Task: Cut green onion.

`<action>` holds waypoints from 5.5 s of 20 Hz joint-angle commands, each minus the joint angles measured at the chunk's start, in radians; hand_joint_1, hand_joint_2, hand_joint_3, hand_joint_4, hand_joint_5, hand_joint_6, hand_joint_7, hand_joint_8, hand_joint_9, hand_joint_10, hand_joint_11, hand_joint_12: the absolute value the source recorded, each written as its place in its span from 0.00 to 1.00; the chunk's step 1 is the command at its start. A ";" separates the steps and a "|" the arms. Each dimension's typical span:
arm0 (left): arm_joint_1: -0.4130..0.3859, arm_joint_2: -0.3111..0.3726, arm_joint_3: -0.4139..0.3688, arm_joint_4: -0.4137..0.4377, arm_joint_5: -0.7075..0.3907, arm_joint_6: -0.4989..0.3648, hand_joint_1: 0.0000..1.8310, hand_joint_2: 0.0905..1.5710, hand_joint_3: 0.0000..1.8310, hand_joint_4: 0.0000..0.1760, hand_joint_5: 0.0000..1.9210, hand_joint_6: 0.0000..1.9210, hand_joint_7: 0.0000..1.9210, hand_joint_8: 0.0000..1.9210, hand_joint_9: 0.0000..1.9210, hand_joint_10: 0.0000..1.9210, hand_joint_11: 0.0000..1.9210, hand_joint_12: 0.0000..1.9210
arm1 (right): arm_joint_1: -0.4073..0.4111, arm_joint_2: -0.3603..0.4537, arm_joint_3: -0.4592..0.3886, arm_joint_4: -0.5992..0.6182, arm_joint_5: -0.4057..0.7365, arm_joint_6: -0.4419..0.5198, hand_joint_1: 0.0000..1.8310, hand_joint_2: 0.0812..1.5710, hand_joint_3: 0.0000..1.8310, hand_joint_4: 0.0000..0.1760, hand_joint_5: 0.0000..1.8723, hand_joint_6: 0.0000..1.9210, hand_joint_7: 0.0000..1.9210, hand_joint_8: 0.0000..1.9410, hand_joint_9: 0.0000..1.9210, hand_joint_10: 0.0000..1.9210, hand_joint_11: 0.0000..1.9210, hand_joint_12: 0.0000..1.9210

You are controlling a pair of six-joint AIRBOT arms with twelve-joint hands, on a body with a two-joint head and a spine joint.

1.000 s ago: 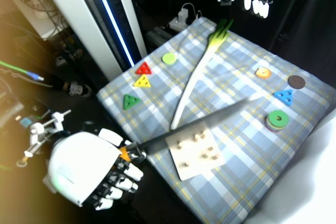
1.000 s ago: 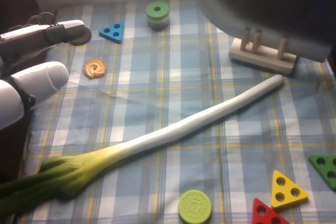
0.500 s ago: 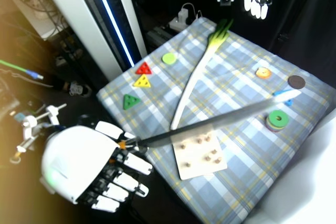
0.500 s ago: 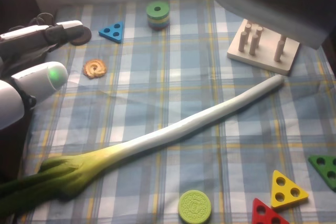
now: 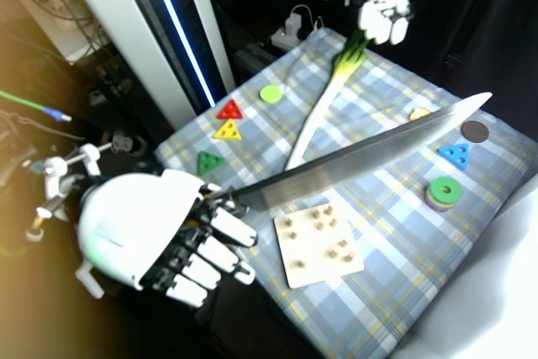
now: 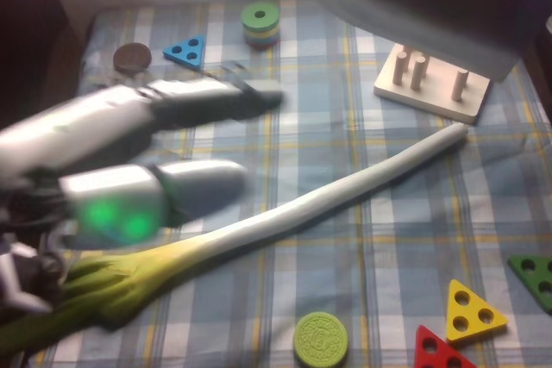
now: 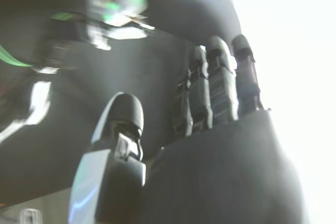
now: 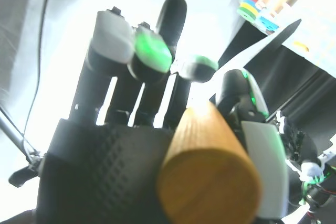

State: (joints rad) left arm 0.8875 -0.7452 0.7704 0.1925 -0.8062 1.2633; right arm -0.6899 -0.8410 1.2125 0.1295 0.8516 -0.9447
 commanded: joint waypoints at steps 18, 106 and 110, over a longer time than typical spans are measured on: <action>-0.160 -0.156 0.057 0.336 0.389 -0.018 0.00 0.85 0.00 0.00 0.02 0.00 0.04 0.00 0.04 0.00 0.03 0.02 | 0.015 0.035 -0.057 -0.101 0.157 0.010 0.26 0.93 0.00 0.33 0.47 1.00 0.57 1.00 0.65 1.00 0.66 1.00; -0.017 0.067 -0.031 -0.388 -0.261 0.357 0.00 0.86 0.00 0.00 0.01 0.00 0.03 0.01 0.04 0.01 0.02 0.01 | 0.018 -0.008 0.003 -0.042 0.190 0.137 0.23 0.93 0.00 0.46 0.55 1.00 0.64 1.00 0.70 1.00 0.70 1.00; -0.023 0.062 -0.030 -0.385 -0.250 0.357 0.00 0.85 0.00 0.00 0.00 0.00 0.00 0.00 0.00 0.00 0.00 0.00 | 0.017 -0.033 0.007 -0.019 0.181 0.136 0.23 0.93 0.00 0.46 0.56 1.00 0.67 1.00 0.72 1.00 0.73 1.00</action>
State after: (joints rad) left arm 0.8764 -0.6830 0.7376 -0.1978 -0.9401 1.6241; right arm -0.6899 -0.8780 1.2133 0.0895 0.8986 -0.8158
